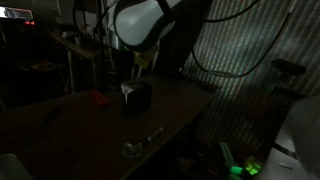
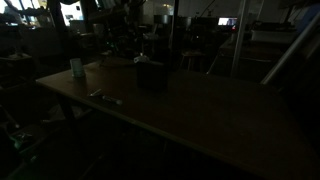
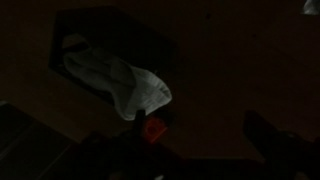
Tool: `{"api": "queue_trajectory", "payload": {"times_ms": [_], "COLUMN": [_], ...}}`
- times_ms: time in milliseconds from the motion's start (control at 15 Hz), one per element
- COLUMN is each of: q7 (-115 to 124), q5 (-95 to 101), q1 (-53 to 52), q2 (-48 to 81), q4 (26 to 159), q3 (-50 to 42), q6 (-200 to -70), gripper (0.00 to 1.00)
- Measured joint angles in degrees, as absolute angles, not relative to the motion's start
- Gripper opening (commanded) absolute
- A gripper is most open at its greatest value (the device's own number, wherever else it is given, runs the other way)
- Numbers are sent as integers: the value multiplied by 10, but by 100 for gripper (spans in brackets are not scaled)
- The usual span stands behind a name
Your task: Put the white towel inside the black object on the right
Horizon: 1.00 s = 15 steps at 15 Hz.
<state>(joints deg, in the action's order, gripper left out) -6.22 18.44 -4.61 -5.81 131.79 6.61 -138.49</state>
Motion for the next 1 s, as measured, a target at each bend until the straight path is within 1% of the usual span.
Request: {"api": "queue_trajectory", "payload": {"times_ms": [400,800,1000], "q7": [7,85,108], "q5": [305,483,538], "q1": [-69,-70,-71], "q2": [-49,-30,-13], "q4": [1345,1339,1331], "q3": [104,107,107], "q6": [-1391,-1400,-1400], "gripper": [100,100,100]}}
